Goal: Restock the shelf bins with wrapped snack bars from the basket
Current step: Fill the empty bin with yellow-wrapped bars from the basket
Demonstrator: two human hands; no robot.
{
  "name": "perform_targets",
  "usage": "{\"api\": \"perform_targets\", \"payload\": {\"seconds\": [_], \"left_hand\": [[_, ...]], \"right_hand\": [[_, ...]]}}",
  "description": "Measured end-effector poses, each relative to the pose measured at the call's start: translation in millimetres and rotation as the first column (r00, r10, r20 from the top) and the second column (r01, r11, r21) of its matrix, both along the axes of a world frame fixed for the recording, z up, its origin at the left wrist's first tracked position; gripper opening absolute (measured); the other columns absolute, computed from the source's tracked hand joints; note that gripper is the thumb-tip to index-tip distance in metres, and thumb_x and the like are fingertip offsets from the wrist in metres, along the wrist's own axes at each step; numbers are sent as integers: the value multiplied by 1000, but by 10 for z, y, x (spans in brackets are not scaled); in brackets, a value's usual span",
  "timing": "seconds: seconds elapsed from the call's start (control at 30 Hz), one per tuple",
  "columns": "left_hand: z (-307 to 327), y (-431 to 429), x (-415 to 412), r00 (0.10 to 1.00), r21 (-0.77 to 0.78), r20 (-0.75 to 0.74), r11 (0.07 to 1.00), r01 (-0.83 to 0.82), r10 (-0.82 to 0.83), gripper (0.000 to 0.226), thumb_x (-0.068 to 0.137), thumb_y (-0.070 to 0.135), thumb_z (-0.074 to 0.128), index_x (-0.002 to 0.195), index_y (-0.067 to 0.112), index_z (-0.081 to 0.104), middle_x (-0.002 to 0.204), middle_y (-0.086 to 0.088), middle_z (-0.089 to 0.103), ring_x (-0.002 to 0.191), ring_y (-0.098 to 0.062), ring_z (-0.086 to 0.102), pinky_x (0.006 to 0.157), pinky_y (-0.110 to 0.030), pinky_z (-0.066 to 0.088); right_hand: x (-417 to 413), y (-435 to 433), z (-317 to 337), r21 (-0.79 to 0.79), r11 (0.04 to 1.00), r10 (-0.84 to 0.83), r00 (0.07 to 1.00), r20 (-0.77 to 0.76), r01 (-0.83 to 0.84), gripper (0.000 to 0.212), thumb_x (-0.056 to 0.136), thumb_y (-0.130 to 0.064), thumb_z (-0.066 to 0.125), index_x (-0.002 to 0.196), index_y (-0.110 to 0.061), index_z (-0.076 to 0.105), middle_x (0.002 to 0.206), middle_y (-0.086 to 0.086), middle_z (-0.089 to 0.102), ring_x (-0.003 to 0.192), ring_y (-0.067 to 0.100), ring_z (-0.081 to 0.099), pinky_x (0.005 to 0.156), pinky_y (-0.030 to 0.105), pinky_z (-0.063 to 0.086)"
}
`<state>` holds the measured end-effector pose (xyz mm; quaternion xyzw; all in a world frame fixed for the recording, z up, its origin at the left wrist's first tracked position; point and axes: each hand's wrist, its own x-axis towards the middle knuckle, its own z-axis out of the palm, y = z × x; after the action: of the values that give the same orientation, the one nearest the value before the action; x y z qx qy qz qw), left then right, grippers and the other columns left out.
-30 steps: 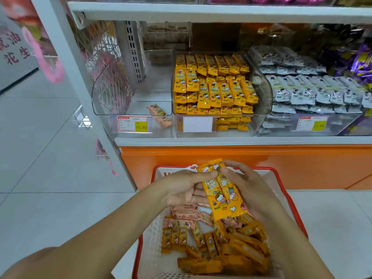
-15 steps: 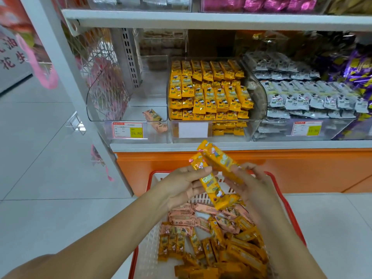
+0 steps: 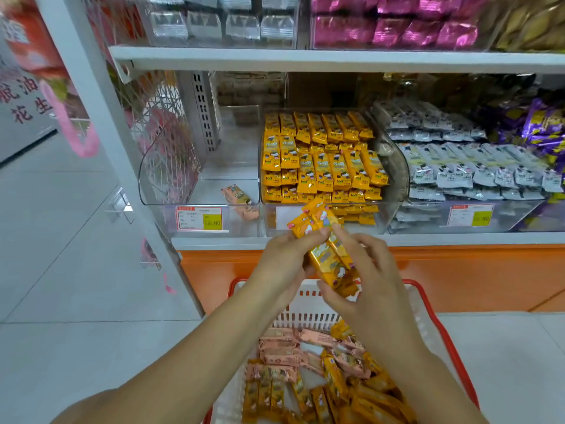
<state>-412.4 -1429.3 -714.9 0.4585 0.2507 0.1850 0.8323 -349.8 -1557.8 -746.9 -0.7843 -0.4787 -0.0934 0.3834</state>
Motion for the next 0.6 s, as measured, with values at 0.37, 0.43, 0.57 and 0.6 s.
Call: {"api": "perform_targets", "payload": {"seconds": [0.37,0.43,0.57,0.6], "left_hand": [[333,607,8,930,991,-9,130,-42,368,24,96,18,51,115,15,65,113,0,65,95,-11,59,85,-23,45],[276,648,44,931,999,-52,29,45,360,22,96,16,51,109,15,67,109,-2,66,87,-12,58,82,-24,44],[220,709,114,935,989,-128,-24,144,331,25,96,12,48,112,12,67,114,-5,66,105,-20,59,88,-29,43],[218,721,128,933,985,-149,-31,169,328,26,96,12,47,114,12,66,115,-6,65,106,-21,59,88,-30,43]], "right_hand": [[846,1007,859,-133,952,-283,959,-35,276,58,84,-43,65,137,-29,47,127,10,44,107,27,54,83,32,45],[899,1197,774,-194,941,-287,958,-17,278,58,85,-48,63,137,-29,47,127,13,44,111,32,52,86,36,47],[869,1408,670,-206,932,-293,954,59,298,62,88,-62,52,138,-27,46,128,14,44,122,30,41,97,38,40],[866,1442,666,-198,935,-288,955,62,295,63,88,-64,48,138,-25,46,128,13,43,121,30,41,96,37,40]]}}
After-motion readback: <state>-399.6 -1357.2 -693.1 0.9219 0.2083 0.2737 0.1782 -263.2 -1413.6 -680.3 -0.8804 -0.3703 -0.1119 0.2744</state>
